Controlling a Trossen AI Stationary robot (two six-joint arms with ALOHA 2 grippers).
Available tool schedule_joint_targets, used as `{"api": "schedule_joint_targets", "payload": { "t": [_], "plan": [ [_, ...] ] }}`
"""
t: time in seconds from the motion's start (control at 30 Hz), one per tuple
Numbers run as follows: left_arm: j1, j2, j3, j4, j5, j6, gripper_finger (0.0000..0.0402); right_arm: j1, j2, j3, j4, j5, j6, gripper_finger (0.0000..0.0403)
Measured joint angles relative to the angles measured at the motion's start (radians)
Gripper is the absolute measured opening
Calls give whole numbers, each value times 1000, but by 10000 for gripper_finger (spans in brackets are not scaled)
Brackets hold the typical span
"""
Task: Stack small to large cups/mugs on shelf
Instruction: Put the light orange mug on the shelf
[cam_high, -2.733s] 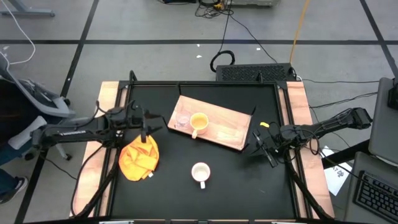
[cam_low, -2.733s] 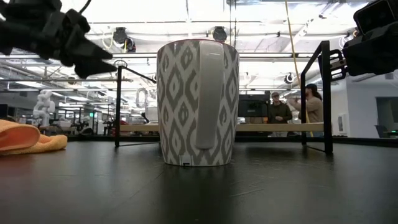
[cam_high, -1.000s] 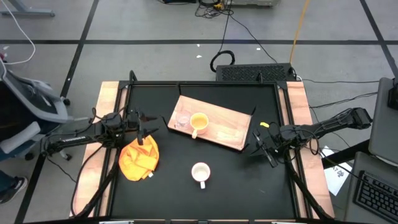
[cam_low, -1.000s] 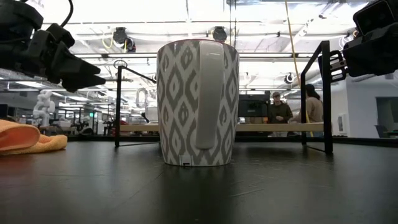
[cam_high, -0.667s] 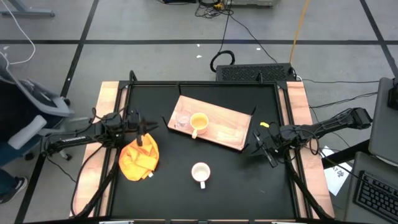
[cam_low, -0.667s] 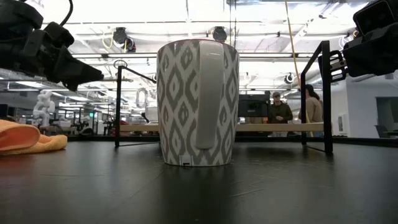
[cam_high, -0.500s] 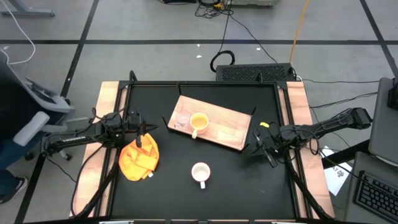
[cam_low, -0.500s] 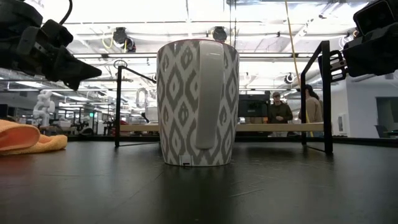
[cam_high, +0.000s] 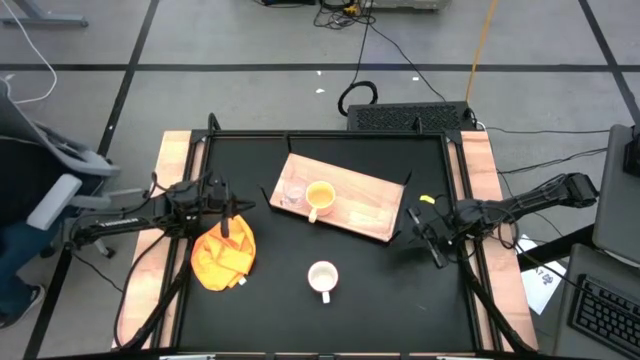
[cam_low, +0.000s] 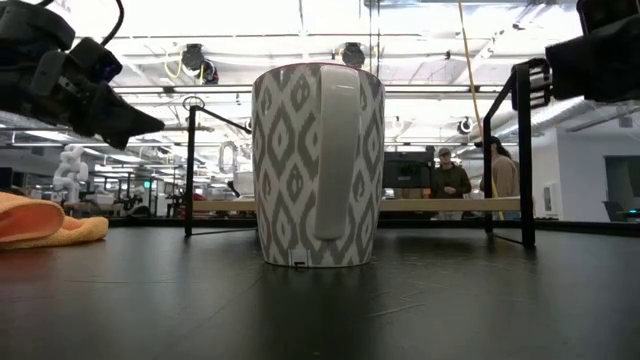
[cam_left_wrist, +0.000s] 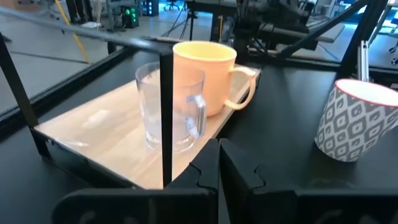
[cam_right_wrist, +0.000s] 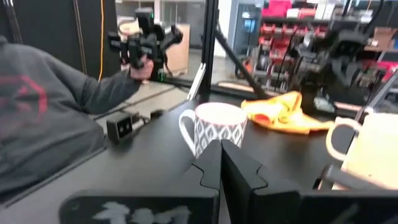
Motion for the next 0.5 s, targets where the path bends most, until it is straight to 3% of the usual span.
{"api": "schedule_joint_targets", "payload": {
  "t": [0.13,0.3,0.5],
  "plan": [
    [0,30,0,-1,-2,-7,16,0,0,7,22,10,8,0],
    [0,63,0,-1,-4,-1,17,0,10,69,-58,155,32,0],
    [0,72,0,0,-4,2,17,0,79,199,-107,154,28,0]
  ]
}}
